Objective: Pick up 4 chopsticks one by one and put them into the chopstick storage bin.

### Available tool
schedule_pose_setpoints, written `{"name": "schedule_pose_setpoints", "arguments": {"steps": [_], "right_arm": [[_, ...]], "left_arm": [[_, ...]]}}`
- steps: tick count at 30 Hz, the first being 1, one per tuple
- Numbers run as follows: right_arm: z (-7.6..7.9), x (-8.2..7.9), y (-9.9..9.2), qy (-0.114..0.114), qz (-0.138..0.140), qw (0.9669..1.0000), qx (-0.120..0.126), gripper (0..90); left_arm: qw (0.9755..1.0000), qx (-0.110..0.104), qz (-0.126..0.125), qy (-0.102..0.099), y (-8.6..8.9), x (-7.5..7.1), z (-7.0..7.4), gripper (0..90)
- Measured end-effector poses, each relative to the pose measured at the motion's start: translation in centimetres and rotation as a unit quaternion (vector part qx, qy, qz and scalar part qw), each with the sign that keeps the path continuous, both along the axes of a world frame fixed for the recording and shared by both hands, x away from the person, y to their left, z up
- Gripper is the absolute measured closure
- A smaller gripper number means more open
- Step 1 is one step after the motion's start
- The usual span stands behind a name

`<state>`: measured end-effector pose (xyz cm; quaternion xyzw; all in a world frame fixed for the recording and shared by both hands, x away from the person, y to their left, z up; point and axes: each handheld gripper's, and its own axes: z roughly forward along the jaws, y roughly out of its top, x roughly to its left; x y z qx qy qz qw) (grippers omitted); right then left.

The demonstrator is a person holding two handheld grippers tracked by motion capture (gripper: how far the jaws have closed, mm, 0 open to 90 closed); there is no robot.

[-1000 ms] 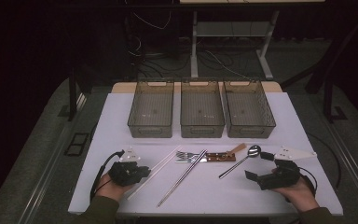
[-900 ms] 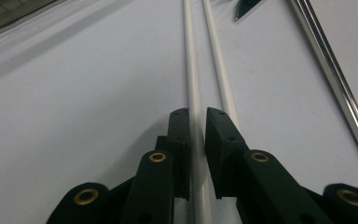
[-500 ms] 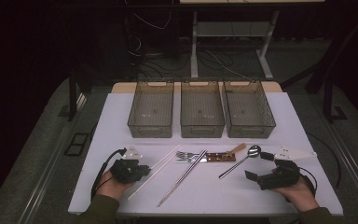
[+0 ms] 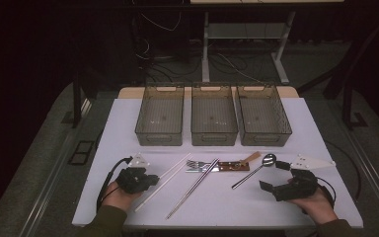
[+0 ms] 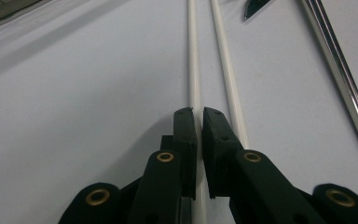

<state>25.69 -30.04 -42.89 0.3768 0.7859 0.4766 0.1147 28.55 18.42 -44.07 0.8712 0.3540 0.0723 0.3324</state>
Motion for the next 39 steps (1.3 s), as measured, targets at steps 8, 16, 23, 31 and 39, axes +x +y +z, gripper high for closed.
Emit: {"name": "schedule_pose_setpoints", "arguments": {"steps": [8, 16, 23, 31, 39], "right_arm": [[0.0, 0.0, 0.0, -0.001, 0.0, 1.0, 0.0, 1.0], [0.0, 0.0, 0.0, -0.002, 0.0, 1.0, 0.001, 1.0], [0.0, 0.0, 0.0, -0.003, 0.001, 1.0, 0.003, 1.0], [-0.2, 0.0, 0.2, -0.004, 0.003, 1.0, 0.008, 1.0], [-0.5, 0.2, 0.4, 0.001, 0.006, 0.9999, 0.011, 1.0]], "left_arm": [[0.9998, -0.018, 0.005, 0.013, 0.2, 0.2, 0.1, 84.4], [0.9993, -0.033, 0.006, 0.015, 0.4, 0.2, 0.7, 84.4], [0.9993, -0.033, 0.005, 0.016, 0.4, 0.1, 1.5, 84.3], [0.999, -0.044, 0.005, 0.008, 0.7, 0.2, 2.2, 84.3], [0.9981, -0.06, 0.008, 0.0, 0.8, 0.0, 3.2, 84.3]]}}
